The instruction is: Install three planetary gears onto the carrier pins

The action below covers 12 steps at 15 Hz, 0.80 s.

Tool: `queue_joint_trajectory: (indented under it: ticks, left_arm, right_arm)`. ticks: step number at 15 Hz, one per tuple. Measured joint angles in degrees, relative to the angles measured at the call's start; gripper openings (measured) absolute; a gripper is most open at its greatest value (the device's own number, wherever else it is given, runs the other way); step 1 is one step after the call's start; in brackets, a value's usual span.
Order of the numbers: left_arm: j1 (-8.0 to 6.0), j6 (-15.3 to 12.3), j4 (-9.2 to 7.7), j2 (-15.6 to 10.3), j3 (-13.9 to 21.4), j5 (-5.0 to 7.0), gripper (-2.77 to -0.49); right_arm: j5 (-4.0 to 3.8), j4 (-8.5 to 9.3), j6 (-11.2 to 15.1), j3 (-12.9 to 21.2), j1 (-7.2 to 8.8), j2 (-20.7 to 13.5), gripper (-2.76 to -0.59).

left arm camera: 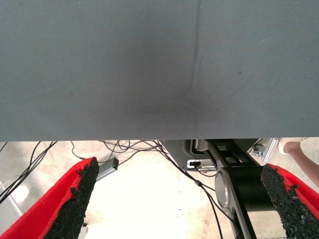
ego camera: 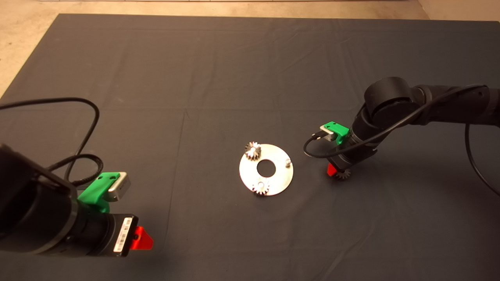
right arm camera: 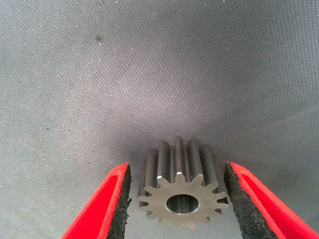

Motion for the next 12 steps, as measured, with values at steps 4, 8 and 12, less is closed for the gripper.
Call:
queue_joint_trajectory:
  ticks: [4,8,12]
  left_arm:
    - [0.0,1.74,-0.21,-0.95,0.0,0.0,-0.93]
    - [-0.14,2.69,-0.43,-1.57,0.0,0.0,-0.93]
    - [-0.14,4.02,-0.43,-2.71,0.0,0.0,-0.93]
  right_arm:
    - [0.0,0.02,0.02,0.05,0.0,0.0,-2.0]
    - [0.01,0.05,0.02,0.07,-0.02,-0.02,-2.0]
    - [0.0,0.05,0.05,0.07,-0.02,-0.02,-2.0]
